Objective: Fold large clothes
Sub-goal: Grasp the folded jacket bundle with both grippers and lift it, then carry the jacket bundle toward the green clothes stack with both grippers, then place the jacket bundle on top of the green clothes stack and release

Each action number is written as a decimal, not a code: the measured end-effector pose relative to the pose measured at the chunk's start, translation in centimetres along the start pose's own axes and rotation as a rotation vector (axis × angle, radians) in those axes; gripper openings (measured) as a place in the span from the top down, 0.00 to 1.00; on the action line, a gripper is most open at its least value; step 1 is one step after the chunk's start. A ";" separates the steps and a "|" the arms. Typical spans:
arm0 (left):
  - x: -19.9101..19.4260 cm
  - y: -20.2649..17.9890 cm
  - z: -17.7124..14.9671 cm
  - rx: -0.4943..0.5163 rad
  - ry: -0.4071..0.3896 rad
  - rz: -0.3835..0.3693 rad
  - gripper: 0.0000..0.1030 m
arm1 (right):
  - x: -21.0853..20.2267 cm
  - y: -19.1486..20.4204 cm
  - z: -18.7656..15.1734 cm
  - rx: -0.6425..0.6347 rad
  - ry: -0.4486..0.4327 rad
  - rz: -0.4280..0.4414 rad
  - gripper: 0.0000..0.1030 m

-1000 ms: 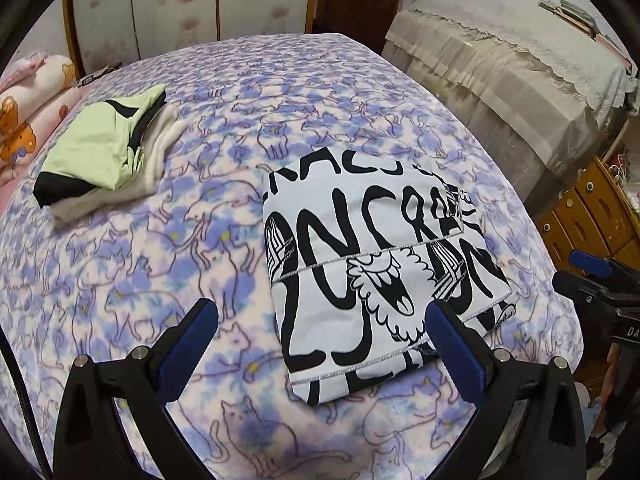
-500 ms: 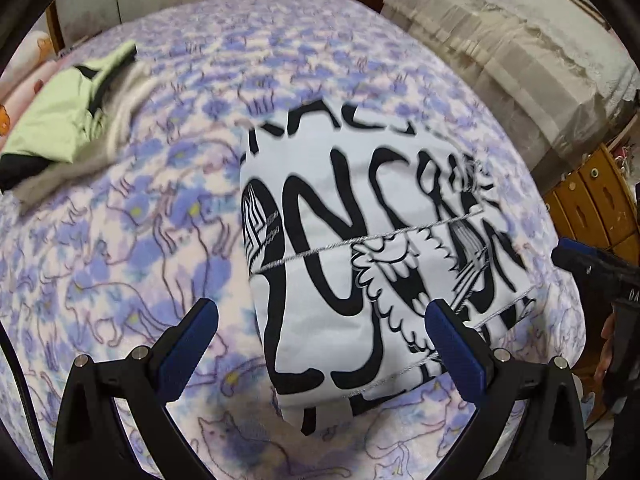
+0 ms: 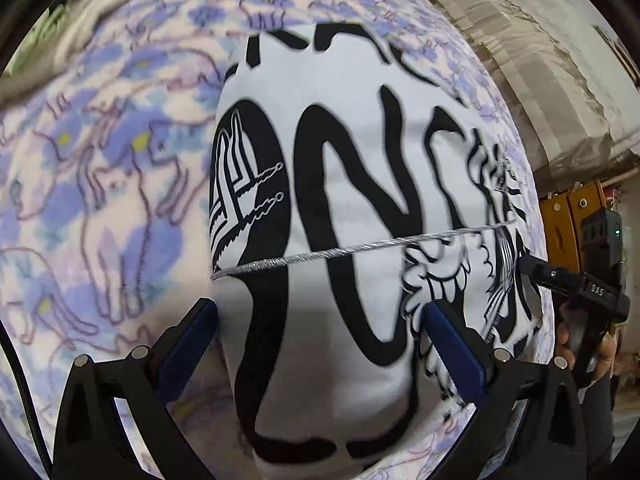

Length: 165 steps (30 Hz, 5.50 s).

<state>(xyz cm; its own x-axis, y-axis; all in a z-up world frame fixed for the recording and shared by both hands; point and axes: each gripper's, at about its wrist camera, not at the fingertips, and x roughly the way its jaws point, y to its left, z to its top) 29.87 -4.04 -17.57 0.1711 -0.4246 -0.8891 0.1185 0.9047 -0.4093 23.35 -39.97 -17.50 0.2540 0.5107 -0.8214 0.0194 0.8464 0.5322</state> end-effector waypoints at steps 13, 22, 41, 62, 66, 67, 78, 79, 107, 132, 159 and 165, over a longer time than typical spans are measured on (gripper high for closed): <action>2.7 0.4 1.5 0.000 0.000 -0.030 0.00 | 4.3 1.4 1.1 -0.029 0.041 0.080 0.09; 3.3 -0.5 1.6 0.010 -0.010 0.016 0.00 | 5.2 2.2 1.2 -0.058 0.057 0.025 0.02; 0.7 -6.1 0.3 0.075 -0.170 0.147 0.42 | 2.6 5.0 -0.3 -0.068 -0.077 -0.099 0.56; -11.9 0.9 -9.7 0.021 -0.222 0.226 0.53 | 1.6 18.6 -10.1 -0.177 -0.088 -0.041 0.77; -14.9 4.2 -11.7 -0.018 -0.256 0.241 0.53 | 2.6 22.9 -11.7 -0.232 -0.084 -0.022 0.77; -15.5 5.1 -12.1 -0.027 -0.263 0.244 0.53 | 2.8 23.6 -12.0 -0.243 -0.083 -0.017 0.77; -19.0 15.7 -10.3 -0.132 -0.291 0.266 0.53 | 8.6 31.8 -10.6 -0.335 -0.064 0.044 0.77; -19.2 16.1 -9.9 -0.136 -0.289 0.270 0.53 | 9.2 32.5 -10.1 -0.336 -0.057 0.052 0.77; -34.0 23.5 8.3 -0.126 -0.314 0.289 0.53 | 7.1 50.7 4.4 -0.331 -0.058 0.093 0.77; -20.4 40.9 29.9 -0.070 -0.377 0.270 0.22 | 27.8 50.3 23.6 -0.263 -0.091 0.088 0.49; -22.4 38.0 28.0 -0.026 -0.416 0.531 0.90 | 25.7 53.3 20.5 -0.444 -0.170 -0.251 1.00; -24.2 37.1 27.7 -0.083 -0.409 0.502 0.77 | 23.6 53.8 19.9 -0.417 -0.144 -0.226 0.97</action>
<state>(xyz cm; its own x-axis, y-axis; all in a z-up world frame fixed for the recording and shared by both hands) 57.26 38.88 -5.55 0.5467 0.0858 -0.8329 -0.1455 0.9893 0.0064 49.65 14.61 -4.19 0.4198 0.3065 -0.8543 -0.2915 0.9369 0.1929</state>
